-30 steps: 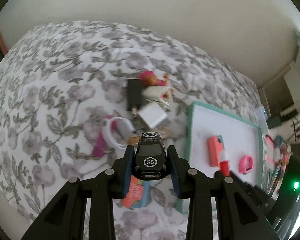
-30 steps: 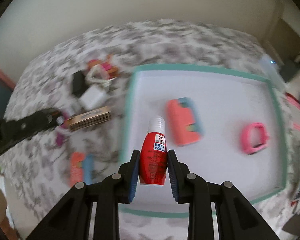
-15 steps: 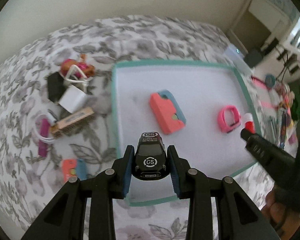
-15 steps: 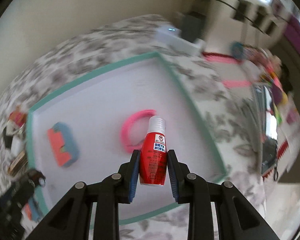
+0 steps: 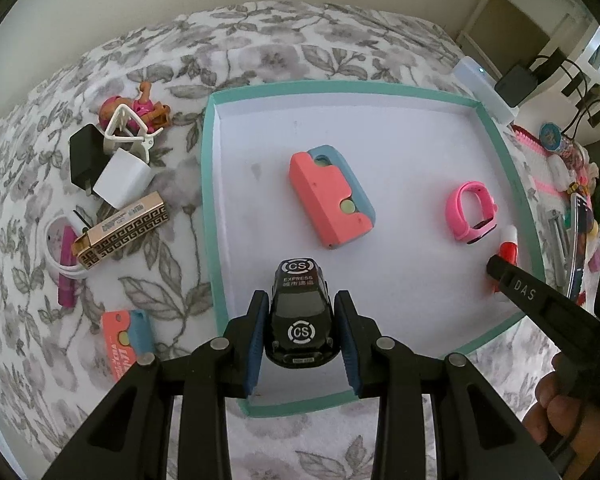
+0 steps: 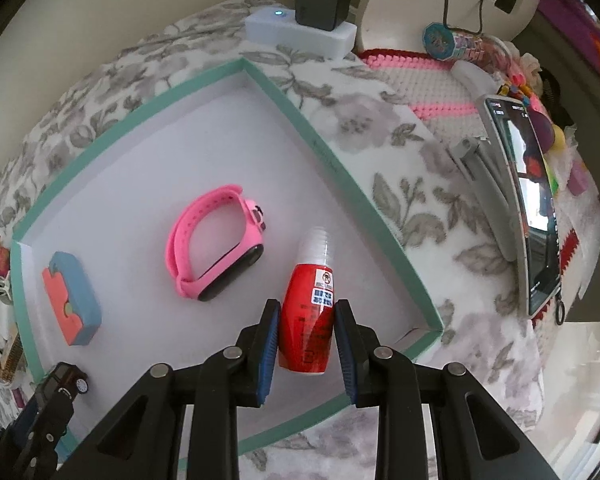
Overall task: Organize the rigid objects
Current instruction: 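Lift the car with the left tool while the right tool carries the bottle toward the tray, then open the right tool to release the red bottle while the left tool drops the car, then move both tools back to the pile toward the pink lighter and carrot knife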
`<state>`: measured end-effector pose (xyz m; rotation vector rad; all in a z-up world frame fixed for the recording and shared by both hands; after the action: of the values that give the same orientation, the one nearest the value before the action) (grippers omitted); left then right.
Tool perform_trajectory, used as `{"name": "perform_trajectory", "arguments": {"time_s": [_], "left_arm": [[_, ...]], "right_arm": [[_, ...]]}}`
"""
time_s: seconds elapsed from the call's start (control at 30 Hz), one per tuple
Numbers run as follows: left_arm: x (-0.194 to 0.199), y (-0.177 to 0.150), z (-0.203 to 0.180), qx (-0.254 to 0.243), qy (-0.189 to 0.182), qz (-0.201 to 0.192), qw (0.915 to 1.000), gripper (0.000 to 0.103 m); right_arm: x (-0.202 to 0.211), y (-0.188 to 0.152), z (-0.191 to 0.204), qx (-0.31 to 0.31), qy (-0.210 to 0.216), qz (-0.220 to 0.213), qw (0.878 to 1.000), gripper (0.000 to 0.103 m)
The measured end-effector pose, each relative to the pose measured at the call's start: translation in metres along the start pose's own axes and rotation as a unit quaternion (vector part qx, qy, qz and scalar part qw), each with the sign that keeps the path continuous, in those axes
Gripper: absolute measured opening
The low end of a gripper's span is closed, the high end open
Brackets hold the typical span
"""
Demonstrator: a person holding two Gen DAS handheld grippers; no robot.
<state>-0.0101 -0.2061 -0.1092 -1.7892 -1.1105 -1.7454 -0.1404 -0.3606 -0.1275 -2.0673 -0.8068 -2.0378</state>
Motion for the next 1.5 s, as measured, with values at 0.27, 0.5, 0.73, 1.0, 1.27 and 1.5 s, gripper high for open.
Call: {"name": "perform_trajectory", "arguments": {"time_s": [0.27,0.5,0.73,1.0,1.27,1.5], "left_arm": [[0.004,0.001,0.002,0.002,-0.009,0.001,1.0,0.057],[0.036,0.01,0.016,0.025,-0.018,-0.044,0.9986,0.063],[0.061,0.016,0.065,0.097,0.003,-0.083,0.9918,0.071],[0.059,0.008,0.145,0.188,0.105,-0.078,0.9735,0.085],[0.05,-0.014,0.218,0.271,0.12,-0.048,0.9539,0.09],[0.055,-0.025,0.248,0.308,0.123,-0.056,0.9419,0.098]], "right_arm": [[0.006,-0.001,0.001,0.002,-0.008,-0.005,1.0,0.038],[0.046,0.009,0.008,0.009,0.012,-0.071,0.997,0.039],[0.071,0.01,0.037,0.048,0.049,-0.107,0.992,0.039],[0.064,-0.02,0.096,0.14,0.079,-0.087,0.983,0.045],[0.069,-0.05,0.151,0.207,0.122,-0.079,0.968,0.061],[0.078,-0.07,0.184,0.242,0.16,-0.078,0.954,0.079]]}}
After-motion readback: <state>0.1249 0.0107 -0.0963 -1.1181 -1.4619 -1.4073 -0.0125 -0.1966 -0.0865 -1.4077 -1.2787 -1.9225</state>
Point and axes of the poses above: each gripper's, at about its wrist camera, not at the fingertips, and x roughly against the way its jaws point, z to its left, y to its top, the point moved 4 cm from there along -x, roughly the way its jaws point, and after that the axes turned 3 degrees about -y, right-handed, at the moved point
